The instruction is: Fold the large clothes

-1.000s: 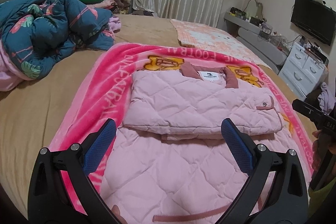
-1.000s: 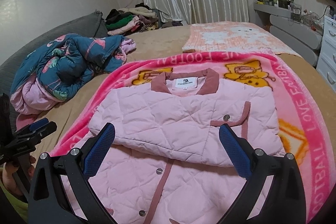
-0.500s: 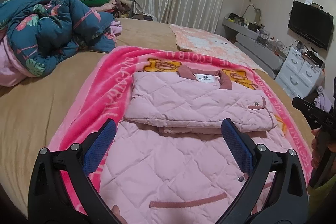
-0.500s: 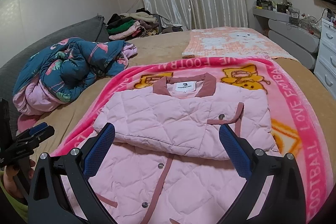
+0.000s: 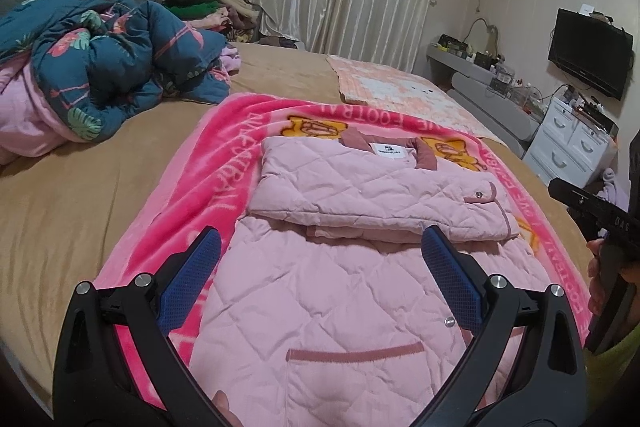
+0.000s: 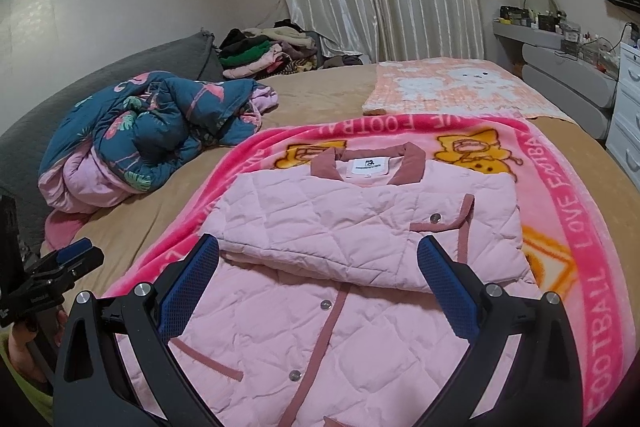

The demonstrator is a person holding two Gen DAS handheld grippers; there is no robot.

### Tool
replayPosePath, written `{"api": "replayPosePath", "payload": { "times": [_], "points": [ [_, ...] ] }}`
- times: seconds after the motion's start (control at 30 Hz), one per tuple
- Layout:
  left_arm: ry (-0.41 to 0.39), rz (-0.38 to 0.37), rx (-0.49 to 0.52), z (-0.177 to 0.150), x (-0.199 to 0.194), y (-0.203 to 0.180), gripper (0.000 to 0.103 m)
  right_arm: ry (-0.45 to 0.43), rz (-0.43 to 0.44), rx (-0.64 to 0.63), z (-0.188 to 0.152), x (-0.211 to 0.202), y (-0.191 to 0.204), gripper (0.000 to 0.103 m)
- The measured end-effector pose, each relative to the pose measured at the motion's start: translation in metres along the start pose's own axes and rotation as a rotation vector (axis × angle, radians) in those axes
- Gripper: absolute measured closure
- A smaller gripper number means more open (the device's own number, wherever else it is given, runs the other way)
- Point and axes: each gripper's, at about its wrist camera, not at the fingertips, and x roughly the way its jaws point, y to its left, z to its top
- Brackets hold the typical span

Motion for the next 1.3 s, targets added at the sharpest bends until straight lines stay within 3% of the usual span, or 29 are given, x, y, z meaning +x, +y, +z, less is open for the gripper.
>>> {"api": "replayPosePath", "payload": {
  "times": [0.9, 1.3],
  "points": [
    [0.055, 0.065, 0.06, -0.06, -0.042, -0.021, 0.009, 0.029, 0.029, -0.036, -0.044, -0.045, 0.0, 0.004],
    [0.105, 0.114, 0.069, -0.084, -0.044, -0.021, 0.009, 0.081, 0.03, -0.051, -0.067, -0.045, -0.007, 0.004]
  ]
}}
